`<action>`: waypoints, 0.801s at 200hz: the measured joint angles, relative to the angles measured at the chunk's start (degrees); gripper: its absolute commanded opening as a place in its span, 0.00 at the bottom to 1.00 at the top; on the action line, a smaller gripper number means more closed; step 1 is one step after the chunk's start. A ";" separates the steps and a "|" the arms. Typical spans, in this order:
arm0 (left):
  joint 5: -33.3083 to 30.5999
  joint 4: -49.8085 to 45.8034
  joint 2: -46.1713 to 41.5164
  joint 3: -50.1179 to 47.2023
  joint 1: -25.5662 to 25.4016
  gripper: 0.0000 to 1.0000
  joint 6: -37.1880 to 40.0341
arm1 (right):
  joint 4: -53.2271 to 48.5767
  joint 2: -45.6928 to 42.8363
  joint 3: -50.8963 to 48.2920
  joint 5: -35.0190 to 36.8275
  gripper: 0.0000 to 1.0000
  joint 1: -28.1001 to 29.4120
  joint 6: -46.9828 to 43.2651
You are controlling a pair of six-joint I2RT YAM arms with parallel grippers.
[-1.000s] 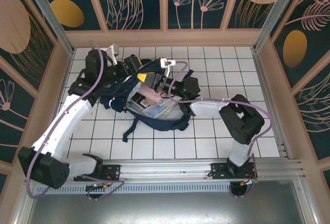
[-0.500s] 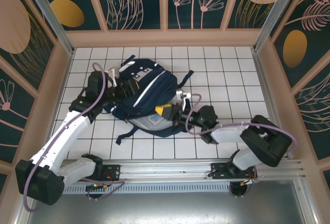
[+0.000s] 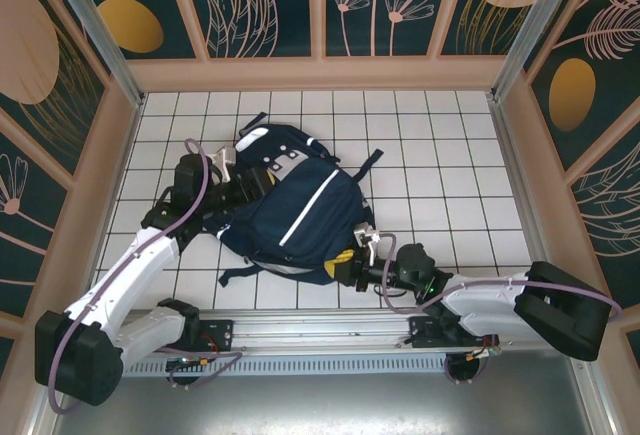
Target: Pack the student bag
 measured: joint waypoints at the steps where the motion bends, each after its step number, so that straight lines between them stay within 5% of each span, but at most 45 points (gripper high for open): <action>1: 0.00 0.02 -0.02 -0.04 0.00 0.68 0.00 | -0.17 0.00 0.00 0.11 0.35 0.00 -0.09; 45: -1.31 -0.52 -0.09 -0.81 -1.95 0.68 0.37 | -13.51 -0.79 2.01 8.15 0.31 0.76 0.24; 74: -5.97 -2.08 0.44 -0.79 -10.01 0.69 0.46 | -20.28 0.02 5.55 11.74 0.10 1.40 1.07; 122: -12.98 -5.99 6.40 -0.70 -21.24 0.71 -0.42 | -12.39 0.17 0.63 13.70 0.01 2.97 2.62; 160: -13.20 -2.64 -2.27 -8.04 -23.76 0.70 -5.57 | -6.27 -4.76 -2.73 15.26 0.00 4.11 2.12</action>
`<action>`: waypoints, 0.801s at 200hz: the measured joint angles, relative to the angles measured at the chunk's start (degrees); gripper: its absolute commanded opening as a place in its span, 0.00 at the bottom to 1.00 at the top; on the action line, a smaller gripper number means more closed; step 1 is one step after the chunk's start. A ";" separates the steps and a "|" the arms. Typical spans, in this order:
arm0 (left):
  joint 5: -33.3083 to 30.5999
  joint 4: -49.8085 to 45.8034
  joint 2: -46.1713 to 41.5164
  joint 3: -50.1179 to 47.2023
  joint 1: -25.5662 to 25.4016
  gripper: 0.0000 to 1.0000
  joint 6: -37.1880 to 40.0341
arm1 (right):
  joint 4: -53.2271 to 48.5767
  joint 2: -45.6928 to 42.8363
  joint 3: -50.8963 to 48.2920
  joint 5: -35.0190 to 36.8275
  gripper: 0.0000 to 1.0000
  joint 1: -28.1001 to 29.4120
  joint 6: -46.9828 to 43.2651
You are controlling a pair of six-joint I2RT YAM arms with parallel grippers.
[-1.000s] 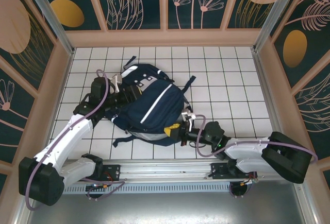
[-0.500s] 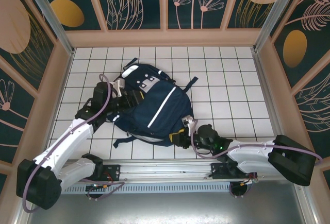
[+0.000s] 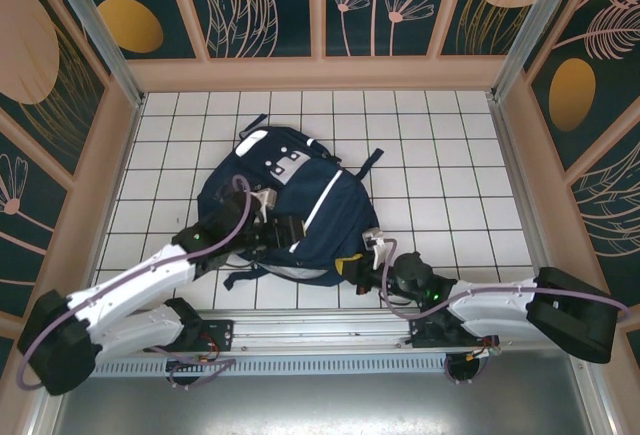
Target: Pack the student bag
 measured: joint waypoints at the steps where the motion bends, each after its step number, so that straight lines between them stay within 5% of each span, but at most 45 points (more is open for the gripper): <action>1: -0.02 0.13 -0.31 -0.20 0.00 0.70 -0.17 | 0.11 -0.04 0.00 0.02 0.00 0.02 0.00; 30: 0.11 3.15 -10.75 -7.50 0.00 0.69 -6.08 | 2.91 -1.73 0.00 -0.22 0.00 0.07 -0.57; 53: -0.11 2.16 -10.80 -7.08 -0.13 0.73 -6.01 | 3.23 -1.88 0.00 -0.22 0.00 0.02 -0.63; 119: -12.79 -11.76 14.36 16.13 -12.35 0.78 9.46 | 3.17 -2.19 0.00 0.02 0.00 -0.13 -0.28; 160: -21.20 -17.77 22.82 22.47 -17.29 0.77 15.76 | -0.17 -5.64 0.00 0.98 0.00 -0.17 0.04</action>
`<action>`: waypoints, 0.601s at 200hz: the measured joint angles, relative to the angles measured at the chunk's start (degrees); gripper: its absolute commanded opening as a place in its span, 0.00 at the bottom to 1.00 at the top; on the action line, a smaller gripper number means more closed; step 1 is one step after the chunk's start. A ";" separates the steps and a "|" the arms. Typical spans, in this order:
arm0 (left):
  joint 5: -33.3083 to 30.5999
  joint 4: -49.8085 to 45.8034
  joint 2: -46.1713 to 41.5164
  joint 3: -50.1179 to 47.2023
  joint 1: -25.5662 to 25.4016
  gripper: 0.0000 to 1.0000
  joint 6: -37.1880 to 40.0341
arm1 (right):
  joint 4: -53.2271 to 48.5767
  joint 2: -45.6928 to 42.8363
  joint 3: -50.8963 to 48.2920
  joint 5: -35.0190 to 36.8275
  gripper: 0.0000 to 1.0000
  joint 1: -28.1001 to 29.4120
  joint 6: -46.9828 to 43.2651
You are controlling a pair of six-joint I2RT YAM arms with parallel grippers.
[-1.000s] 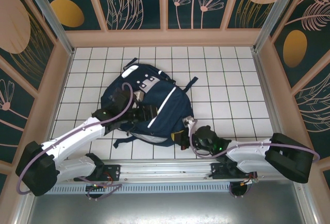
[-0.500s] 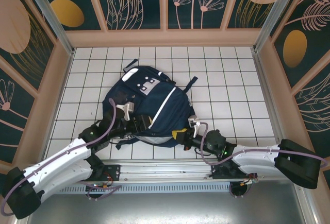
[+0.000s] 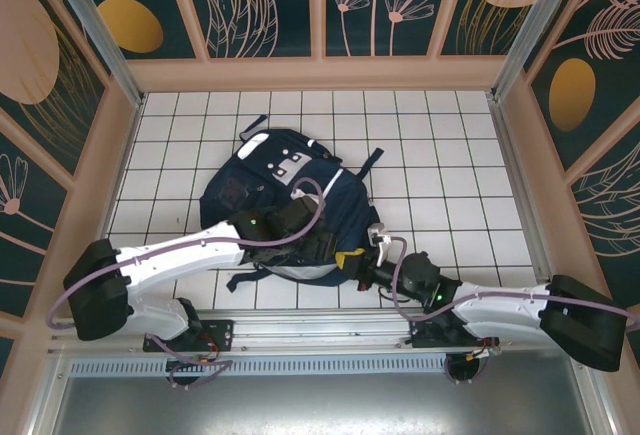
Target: Pack the student bag
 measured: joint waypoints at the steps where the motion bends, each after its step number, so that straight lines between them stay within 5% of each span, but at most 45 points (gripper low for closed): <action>1: -0.17 -0.11 0.09 0.09 -0.02 0.77 0.09 | -0.22 -0.20 0.00 0.04 0.00 0.00 0.02; 28: -2.82 -1.03 1.11 1.84 -0.46 0.63 2.08 | -3.28 -4.17 0.00 0.79 0.00 0.00 0.26; 88: -3.87 -0.28 4.94 5.20 -1.66 0.01 5.70 | -11.91 -12.52 0.00 3.19 0.00 -0.44 1.11; 120: -5.33 -3.08 4.52 7.78 -1.66 0.00 7.58 | -11.96 -12.46 0.00 4.26 0.00 -0.66 1.31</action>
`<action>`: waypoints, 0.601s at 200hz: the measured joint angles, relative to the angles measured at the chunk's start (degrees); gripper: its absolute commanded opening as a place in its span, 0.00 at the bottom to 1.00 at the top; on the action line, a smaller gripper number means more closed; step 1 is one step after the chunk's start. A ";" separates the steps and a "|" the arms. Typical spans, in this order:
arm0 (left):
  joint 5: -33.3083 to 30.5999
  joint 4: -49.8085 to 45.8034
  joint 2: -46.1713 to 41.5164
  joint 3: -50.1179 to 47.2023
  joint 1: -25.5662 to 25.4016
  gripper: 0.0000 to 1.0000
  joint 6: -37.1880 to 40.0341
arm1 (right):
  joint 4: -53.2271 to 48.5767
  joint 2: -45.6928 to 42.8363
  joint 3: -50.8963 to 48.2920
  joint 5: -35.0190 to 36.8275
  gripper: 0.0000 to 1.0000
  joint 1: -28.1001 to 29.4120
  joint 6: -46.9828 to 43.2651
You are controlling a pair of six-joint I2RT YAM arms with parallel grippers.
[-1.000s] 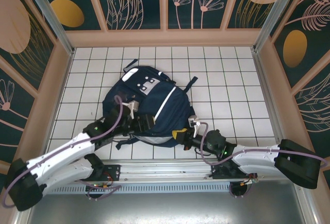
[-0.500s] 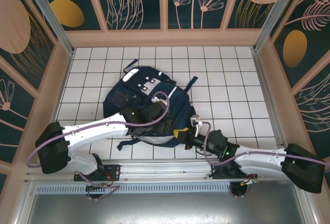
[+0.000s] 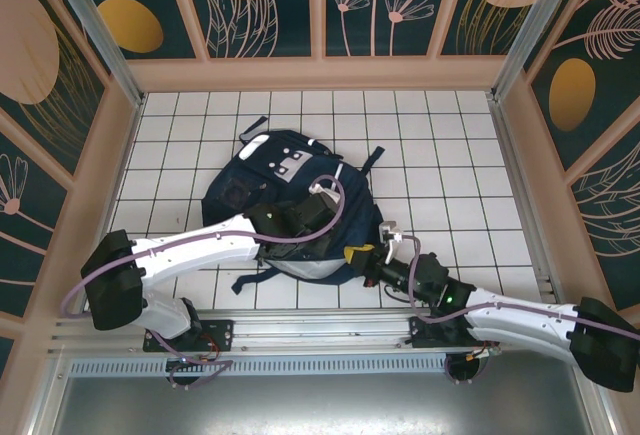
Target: Pack the student bag
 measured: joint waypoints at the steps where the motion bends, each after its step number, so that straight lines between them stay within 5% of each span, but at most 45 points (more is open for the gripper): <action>1: -0.04 -0.09 -0.04 0.09 0.00 0.00 0.02 | 0.04 0.04 0.00 0.02 0.00 -0.02 0.00; 120: 2.69 -9.84 -8.02 5.92 6.84 0.00 5.33 | 5.81 18.01 5.66 5.31 0.00 -0.66 -1.97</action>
